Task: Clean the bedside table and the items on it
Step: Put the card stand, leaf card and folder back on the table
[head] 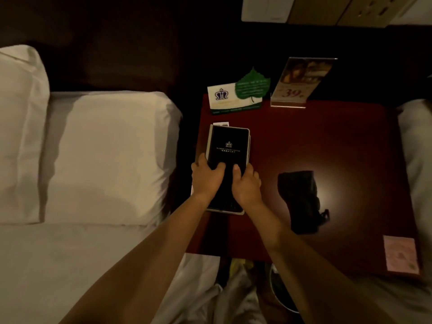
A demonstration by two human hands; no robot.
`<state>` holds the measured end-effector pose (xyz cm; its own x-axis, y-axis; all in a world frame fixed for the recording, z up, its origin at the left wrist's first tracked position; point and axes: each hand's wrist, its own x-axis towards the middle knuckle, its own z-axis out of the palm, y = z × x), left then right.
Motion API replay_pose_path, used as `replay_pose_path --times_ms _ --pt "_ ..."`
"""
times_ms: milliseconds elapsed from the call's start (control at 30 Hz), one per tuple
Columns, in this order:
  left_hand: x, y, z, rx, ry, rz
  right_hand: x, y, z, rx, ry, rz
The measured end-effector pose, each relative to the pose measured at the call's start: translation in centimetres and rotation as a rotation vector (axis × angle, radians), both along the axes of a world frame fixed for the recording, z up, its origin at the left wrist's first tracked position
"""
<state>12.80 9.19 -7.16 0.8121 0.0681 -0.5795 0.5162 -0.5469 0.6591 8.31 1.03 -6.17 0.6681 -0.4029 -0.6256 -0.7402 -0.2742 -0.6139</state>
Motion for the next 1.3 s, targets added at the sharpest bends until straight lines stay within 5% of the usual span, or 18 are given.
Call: replay_pose_path --times_ms 933,1100,1300 --pt "1.5 -0.9 -0.6 0.022 -0.101 0.072 3.9 -3.5 -1.4 -0.029 -0.082 0.076" --pt "7.7 -2.4 0.3 -0.088 -0.236 0.064 8.7 -7.4 -1.7 -0.049 -0.165 -0.042" --pt "15.3 -5.7 1.0 -0.232 -0.106 0.068 14.0 -10.8 -2.7 0.054 -0.183 -0.072"
